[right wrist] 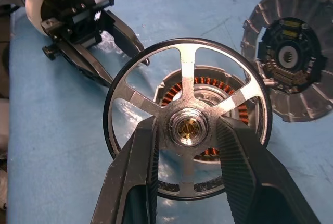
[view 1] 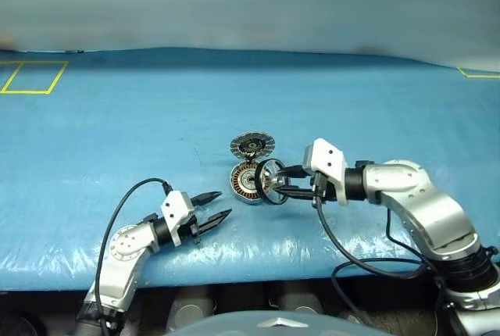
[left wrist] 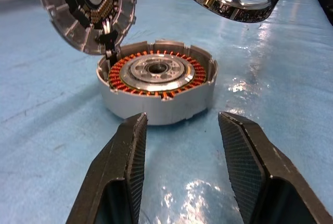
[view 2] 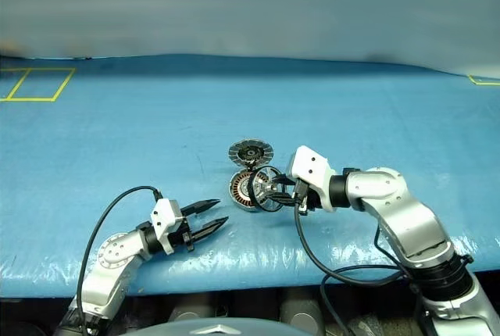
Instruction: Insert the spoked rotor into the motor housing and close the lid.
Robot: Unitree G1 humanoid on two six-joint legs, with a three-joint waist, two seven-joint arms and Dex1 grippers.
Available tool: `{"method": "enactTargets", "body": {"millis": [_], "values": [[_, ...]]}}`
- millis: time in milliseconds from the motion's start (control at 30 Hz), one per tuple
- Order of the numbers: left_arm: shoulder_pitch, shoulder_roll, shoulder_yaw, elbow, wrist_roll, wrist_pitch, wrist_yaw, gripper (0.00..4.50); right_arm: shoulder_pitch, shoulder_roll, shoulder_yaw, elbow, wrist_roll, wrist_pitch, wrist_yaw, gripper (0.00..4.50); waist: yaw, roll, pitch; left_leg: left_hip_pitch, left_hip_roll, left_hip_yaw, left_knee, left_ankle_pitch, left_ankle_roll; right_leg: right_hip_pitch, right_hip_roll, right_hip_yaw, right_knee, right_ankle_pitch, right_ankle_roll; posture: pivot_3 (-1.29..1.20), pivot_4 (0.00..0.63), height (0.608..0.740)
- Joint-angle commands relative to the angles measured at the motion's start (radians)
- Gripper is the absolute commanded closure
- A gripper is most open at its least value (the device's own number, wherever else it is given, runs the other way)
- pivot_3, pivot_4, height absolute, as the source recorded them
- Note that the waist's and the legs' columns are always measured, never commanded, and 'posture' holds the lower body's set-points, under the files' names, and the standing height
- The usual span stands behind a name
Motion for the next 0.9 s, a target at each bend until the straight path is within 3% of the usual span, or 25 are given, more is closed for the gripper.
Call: {"method": "enactTargets", "body": {"millis": [33, 100, 233, 900], "values": [[0.0, -0.012, 0.011, -0.069, -0.018, -0.002, 0.018, 2.18, -0.032, 0.045, 0.029, 0.037, -0.049, -0.049, -0.067, 3.2, -0.001, 0.0, 0.0, 0.0, 0.0, 0.0, 0.0, 0.0, 0.0, 0.0, 0.0, 0.0, 0.0, 0.0, 0.0, 0.0, 0.15, 0.74], [0.001, -0.019, 0.008, -0.075, -0.014, 0.001, 0.03, 2.18, -0.058, 0.092, 0.033, 0.095, -0.065, -0.049, -0.113, 3.2, -0.003, 0.0, 0.0, 0.001, 0.0, 0.0, 0.001, 0.0, 0.0, 0.0, 0.0, 0.0, 0.0, 0.0, 0.0, 0.0, 0.15, 0.74], [0.01, -0.018, -0.002, -0.103, -0.009, 0.015, 0.041, 2.18, -0.097, 0.076, 0.083, 0.158, -0.117, -0.065, -0.099, 3.2, -0.005, 0.0, 0.0, 0.0, 0.0, 0.0, 0.0, 0.0, 0.0, 0.0, 0.0, 0.0, 0.001, 0.0, 0.0, 0.0, 0.15, 0.74], [0.023, -0.009, 0.002, -0.092, -0.004, 0.008, 0.045, 2.18, -0.154, 0.065, 0.16, 0.177, -0.139, -0.076, -0.018, 3.2, -0.009, 0.0, 0.0, 0.001, 0.001, 0.001, -0.001, 0.0, 0.0, 0.0, 0.001, 0.0, 0.0, 0.0, -0.001, 0.0, 0.15, 0.74]]}}
